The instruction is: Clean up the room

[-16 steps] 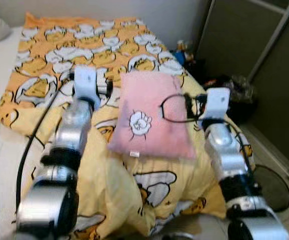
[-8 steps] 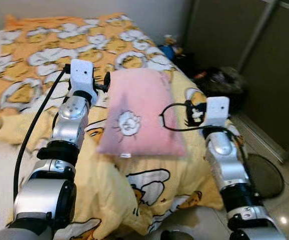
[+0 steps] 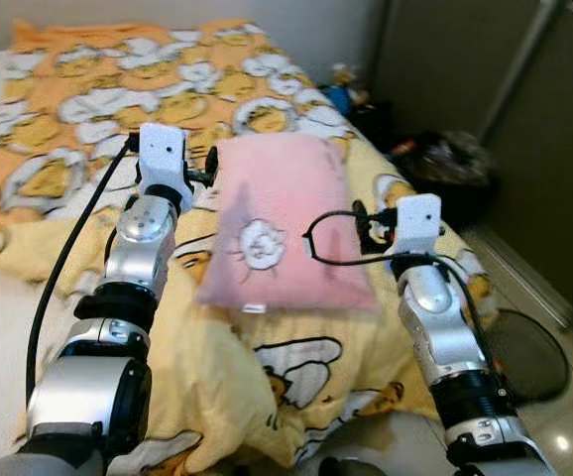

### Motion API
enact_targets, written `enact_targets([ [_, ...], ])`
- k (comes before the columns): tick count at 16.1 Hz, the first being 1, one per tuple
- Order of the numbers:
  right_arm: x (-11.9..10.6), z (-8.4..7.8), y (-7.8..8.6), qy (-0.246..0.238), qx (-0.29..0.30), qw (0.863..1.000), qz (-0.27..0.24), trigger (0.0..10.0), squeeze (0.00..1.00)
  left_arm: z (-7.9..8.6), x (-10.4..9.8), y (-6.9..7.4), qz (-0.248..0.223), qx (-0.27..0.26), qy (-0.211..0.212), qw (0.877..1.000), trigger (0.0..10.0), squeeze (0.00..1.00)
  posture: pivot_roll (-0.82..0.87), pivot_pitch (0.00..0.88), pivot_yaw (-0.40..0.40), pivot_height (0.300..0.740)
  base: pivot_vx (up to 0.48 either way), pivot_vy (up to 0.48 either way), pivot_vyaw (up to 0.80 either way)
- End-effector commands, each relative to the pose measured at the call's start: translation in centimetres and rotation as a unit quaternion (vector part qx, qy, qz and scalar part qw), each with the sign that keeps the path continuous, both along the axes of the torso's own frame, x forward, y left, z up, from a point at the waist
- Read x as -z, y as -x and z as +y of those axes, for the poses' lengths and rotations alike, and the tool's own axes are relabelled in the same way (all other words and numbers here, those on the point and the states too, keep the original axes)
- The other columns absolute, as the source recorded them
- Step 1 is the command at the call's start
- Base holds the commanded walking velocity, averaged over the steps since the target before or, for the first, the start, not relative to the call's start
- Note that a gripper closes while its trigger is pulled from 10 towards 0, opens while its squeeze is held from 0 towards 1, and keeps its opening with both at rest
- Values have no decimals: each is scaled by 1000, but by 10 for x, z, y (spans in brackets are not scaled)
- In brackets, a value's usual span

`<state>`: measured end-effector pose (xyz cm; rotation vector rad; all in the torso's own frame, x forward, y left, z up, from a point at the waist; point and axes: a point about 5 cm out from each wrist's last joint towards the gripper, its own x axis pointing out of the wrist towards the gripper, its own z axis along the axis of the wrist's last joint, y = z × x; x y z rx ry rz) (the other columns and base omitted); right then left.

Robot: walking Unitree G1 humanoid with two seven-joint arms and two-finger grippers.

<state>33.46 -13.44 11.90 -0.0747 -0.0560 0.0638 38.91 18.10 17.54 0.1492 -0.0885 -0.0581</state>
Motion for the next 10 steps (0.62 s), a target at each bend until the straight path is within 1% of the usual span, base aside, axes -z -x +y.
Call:
enact_targets([
  [1,1,3,2,1,-3,1000,-2,10000,0,2,0,0,1,-3,-6,1000,10000,0,-138,26,10,726,0,480,0],
  [2,2,4,3,3,-5,1000,3,10000,0,2,0,0,-1,-6,-12,1000,10000,0,-138,26,10,726,0,315,-800],
  [8,3,4,3,0,0,1000,6,10000,0,1,5,0,7,-13,-15,1000,10000,0,-132,37,11,726,0,0,-800],
  [10,2,4,3,1,-1,1000,1,10000,0,-4,6,-1,12,-11,-13,1000,10000,0,-134,37,14,726,0,0,0],
])
